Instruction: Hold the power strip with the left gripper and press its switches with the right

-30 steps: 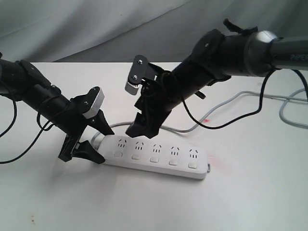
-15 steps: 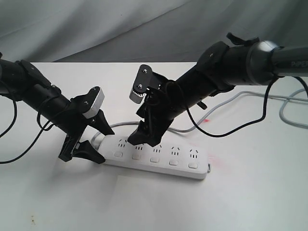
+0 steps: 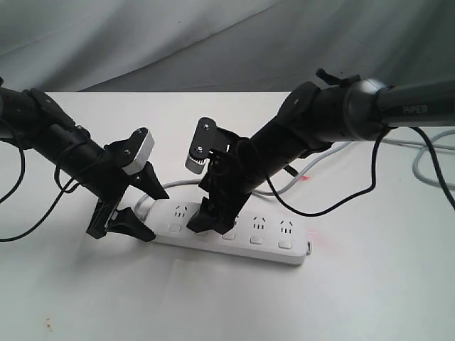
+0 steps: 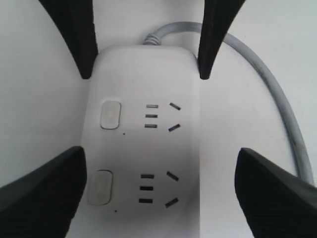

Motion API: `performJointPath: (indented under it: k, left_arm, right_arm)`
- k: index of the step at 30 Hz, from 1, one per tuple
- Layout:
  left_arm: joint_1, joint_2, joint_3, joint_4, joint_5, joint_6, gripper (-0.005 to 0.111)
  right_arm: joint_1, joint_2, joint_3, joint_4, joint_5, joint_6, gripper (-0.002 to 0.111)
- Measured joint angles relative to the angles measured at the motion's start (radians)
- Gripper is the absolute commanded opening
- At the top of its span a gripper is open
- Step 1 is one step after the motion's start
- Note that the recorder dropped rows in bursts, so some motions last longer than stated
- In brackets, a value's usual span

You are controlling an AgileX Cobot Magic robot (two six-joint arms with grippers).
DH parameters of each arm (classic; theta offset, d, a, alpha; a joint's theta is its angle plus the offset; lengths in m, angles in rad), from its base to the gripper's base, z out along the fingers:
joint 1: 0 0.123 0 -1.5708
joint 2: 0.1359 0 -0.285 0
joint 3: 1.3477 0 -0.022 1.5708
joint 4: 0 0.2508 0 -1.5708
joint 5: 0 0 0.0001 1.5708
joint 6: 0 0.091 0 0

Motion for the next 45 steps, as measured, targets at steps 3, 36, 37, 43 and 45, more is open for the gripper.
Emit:
performJointPath:
  k: [3,36,37,43,45]
  left_arm:
    - [0.000,0.000,0.000,0.000,0.000,0.000,0.047]
    - [0.000,0.000,0.000,-0.004,-0.003,0.000,0.047]
    - [0.000,0.000,0.000,-0.004,-0.003,0.000,0.047]
    - [0.000,0.000,0.000,-0.004,-0.003,0.000,0.047]
    - [0.000,0.000,0.000,-0.004,-0.003,0.000,0.047]
  right_arm:
    - [0.000,0.015,0.000,-0.012,-0.007,0.000,0.075]
    - [0.000,0.016,0.000,-0.017,-0.039,0.029,0.075]
    - [0.000,0.016,0.000,-0.011,-0.041,0.029,0.075]
    - [0.000,0.016,0.000,-0.009,-0.046,0.029,0.075]
    - [0.000,0.016,0.000,-0.018,-0.044,0.029,0.075]
